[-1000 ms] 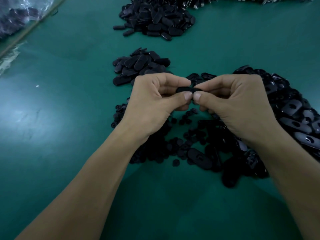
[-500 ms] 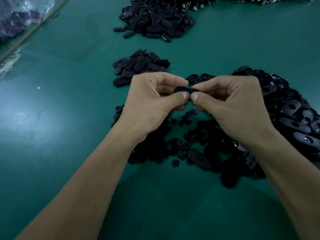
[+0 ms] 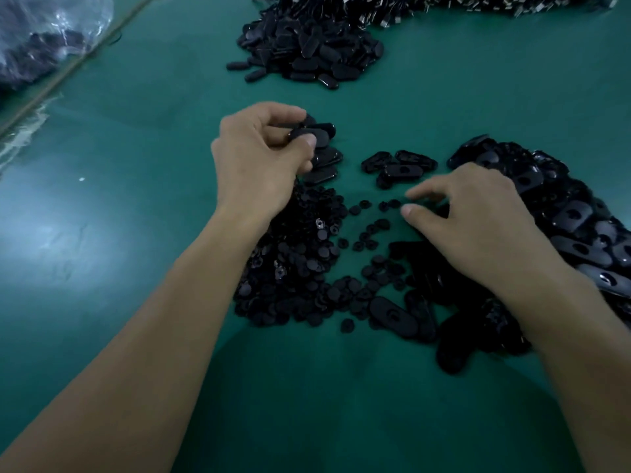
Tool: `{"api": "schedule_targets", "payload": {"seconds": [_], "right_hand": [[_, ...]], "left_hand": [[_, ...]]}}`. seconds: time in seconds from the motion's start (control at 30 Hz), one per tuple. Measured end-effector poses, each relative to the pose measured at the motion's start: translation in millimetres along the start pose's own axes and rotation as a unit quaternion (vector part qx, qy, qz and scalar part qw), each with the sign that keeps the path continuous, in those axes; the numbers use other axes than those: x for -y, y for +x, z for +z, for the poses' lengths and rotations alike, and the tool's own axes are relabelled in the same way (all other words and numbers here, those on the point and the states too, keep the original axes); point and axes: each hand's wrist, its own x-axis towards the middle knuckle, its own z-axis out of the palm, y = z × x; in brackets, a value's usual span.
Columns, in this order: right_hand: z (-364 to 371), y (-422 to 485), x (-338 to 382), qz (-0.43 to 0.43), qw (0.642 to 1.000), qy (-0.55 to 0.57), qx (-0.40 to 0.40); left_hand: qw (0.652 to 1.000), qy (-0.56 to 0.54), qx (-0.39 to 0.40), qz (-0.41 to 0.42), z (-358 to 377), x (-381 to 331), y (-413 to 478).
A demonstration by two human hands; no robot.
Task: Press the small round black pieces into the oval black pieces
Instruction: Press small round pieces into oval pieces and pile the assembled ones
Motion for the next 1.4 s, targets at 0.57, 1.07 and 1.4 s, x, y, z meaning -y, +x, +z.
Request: {"api": "schedule_targets", "payload": {"seconds": [0.57,1.07,1.4], "right_hand": [[-2,0,-7,-0.004,0.994,0.111,0.009],[7,1,13,-0.134,0.878,0.444,-0.118],[11,-3,19,-0.150,0.859,0.479,-0.097]], "left_hand": [[0.978,0.208,-0.010,0.029,8,15,25],[0.983,-0.028,0.179,-0.040,6,-18,-39],[0.950,-0.227,0.183,-0.114,2,-20,-43]]}}
